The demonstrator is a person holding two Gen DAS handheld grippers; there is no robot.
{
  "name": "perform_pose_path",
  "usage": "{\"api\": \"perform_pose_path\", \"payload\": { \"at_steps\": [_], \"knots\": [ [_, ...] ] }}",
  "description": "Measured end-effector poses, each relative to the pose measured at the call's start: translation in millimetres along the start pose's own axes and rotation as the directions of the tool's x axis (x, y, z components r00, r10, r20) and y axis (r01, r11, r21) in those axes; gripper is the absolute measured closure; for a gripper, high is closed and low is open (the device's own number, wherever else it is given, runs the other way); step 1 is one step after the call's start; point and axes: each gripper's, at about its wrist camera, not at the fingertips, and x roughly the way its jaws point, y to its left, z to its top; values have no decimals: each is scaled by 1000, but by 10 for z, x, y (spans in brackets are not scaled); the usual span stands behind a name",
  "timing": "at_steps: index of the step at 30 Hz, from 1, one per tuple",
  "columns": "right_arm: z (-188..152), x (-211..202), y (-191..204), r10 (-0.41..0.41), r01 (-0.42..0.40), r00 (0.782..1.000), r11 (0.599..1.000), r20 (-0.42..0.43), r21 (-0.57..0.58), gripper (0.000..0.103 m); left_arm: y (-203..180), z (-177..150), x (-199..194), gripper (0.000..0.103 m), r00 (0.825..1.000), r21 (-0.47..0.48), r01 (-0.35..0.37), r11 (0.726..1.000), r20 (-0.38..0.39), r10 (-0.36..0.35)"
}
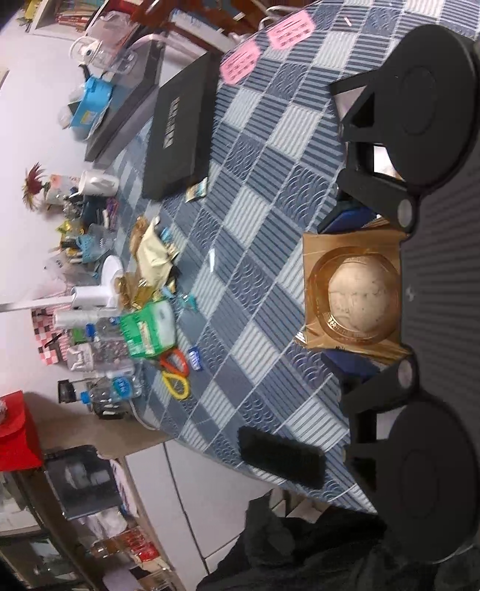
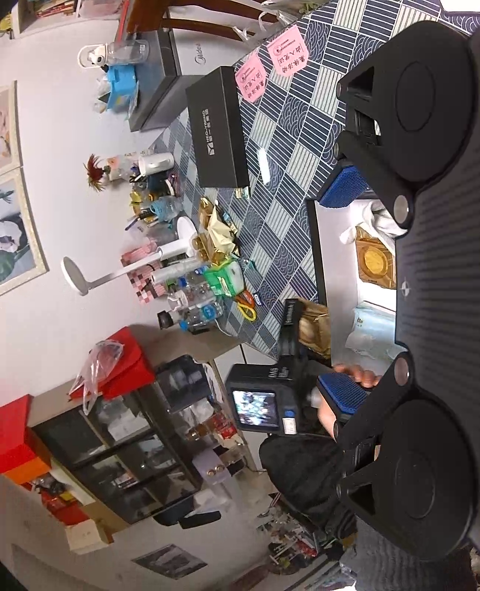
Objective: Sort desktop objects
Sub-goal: 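Lower the mooncake packet into the white box and open the left gripper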
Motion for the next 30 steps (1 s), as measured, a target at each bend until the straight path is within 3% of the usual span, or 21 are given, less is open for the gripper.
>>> {"api": "perform_pose_path", "payload": {
  "at_steps": [8, 16, 30],
  "knots": [
    [14, -37, -86, 8, -8, 1000, 1000, 3, 3, 6, -141, -274, -35, 24, 999, -8, 26, 1000, -33, -26],
    [9, -38, -200, -2, 2, 1000, 1000, 3, 19, 6, -557, -469, 15, 24, 991, 19, 108, 994, -87, -106],
    [-26, -132, -455, -64, 63, 998, 995, 16, 72, 6, -1153, -429, 493, 23, 980, 35, 133, 990, -157, -126]
  ]
}}
